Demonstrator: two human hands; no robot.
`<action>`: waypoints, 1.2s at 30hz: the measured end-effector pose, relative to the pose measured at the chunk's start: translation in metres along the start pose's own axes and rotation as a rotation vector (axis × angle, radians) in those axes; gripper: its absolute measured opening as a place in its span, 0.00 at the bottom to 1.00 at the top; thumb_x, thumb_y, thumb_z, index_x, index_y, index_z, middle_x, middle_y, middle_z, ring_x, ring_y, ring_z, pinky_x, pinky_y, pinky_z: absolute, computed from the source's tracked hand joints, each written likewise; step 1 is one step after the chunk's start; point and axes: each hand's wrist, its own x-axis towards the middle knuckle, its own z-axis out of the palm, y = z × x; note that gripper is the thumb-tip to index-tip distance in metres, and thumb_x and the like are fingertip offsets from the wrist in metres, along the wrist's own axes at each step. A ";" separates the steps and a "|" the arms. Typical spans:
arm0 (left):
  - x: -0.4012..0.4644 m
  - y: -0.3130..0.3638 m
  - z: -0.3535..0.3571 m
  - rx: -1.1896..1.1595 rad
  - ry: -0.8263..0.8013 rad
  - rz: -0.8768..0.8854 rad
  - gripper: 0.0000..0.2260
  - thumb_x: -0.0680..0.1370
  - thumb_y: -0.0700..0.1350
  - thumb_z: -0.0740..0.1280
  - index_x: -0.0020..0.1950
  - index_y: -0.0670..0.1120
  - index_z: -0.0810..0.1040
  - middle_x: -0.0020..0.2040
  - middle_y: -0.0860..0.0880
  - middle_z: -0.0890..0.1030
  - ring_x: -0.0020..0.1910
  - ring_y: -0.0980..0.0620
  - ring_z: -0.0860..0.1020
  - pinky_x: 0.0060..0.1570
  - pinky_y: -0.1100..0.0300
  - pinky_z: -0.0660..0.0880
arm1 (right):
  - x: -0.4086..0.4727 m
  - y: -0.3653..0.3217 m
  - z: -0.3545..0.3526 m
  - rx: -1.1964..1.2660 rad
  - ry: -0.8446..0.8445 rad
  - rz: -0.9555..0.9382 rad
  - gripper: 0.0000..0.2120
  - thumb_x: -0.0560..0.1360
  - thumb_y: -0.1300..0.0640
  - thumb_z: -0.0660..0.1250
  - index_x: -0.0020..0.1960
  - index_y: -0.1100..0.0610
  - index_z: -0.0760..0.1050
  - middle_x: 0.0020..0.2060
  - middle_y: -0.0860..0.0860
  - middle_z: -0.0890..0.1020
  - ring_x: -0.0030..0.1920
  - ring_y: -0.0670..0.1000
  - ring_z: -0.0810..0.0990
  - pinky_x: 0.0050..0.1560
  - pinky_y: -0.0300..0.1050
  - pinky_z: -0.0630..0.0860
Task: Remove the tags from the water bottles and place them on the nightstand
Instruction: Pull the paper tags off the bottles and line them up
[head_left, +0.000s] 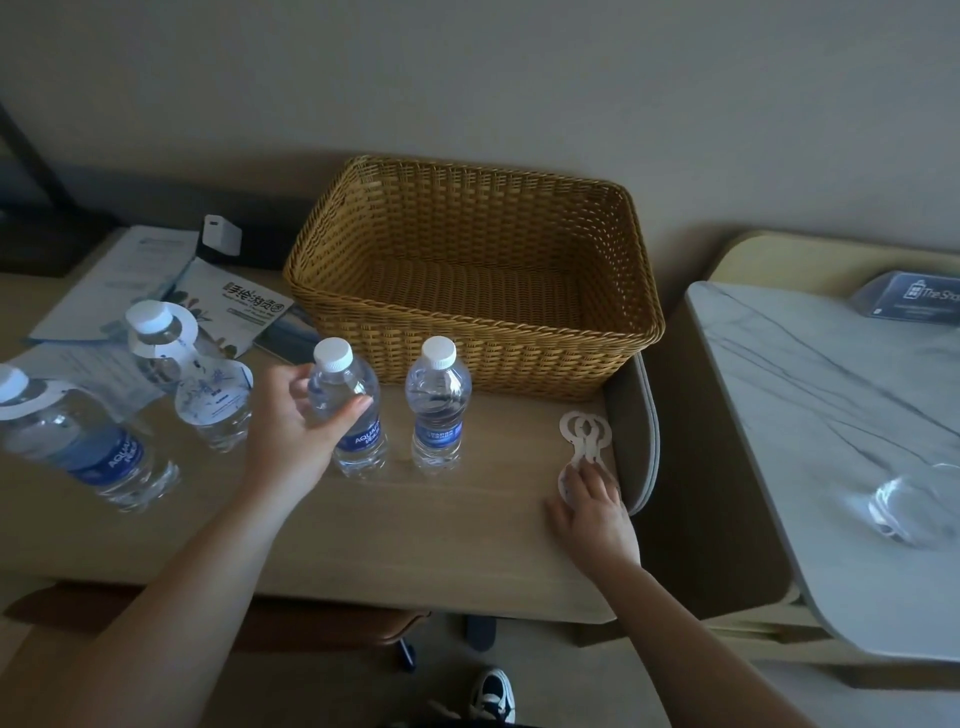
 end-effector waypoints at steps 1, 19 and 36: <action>0.000 0.000 0.000 -0.002 -0.001 -0.002 0.26 0.67 0.52 0.78 0.57 0.53 0.67 0.53 0.54 0.76 0.48 0.60 0.76 0.41 0.65 0.69 | 0.000 0.000 0.001 0.002 -0.015 0.005 0.28 0.79 0.43 0.56 0.75 0.56 0.61 0.75 0.53 0.61 0.76 0.53 0.52 0.75 0.50 0.53; -0.034 0.019 -0.011 0.163 0.118 0.072 0.32 0.71 0.55 0.73 0.70 0.47 0.67 0.65 0.48 0.73 0.60 0.52 0.74 0.56 0.55 0.74 | -0.028 -0.129 -0.055 0.491 0.176 -0.548 0.11 0.76 0.53 0.64 0.56 0.55 0.77 0.53 0.48 0.77 0.54 0.46 0.76 0.54 0.37 0.72; -0.044 -0.055 -0.165 0.152 0.548 -0.159 0.23 0.70 0.51 0.76 0.61 0.49 0.71 0.56 0.53 0.73 0.55 0.51 0.74 0.53 0.51 0.75 | -0.021 -0.324 -0.034 0.701 -0.113 -0.827 0.13 0.75 0.59 0.65 0.60 0.54 0.76 0.56 0.48 0.78 0.53 0.45 0.77 0.53 0.36 0.71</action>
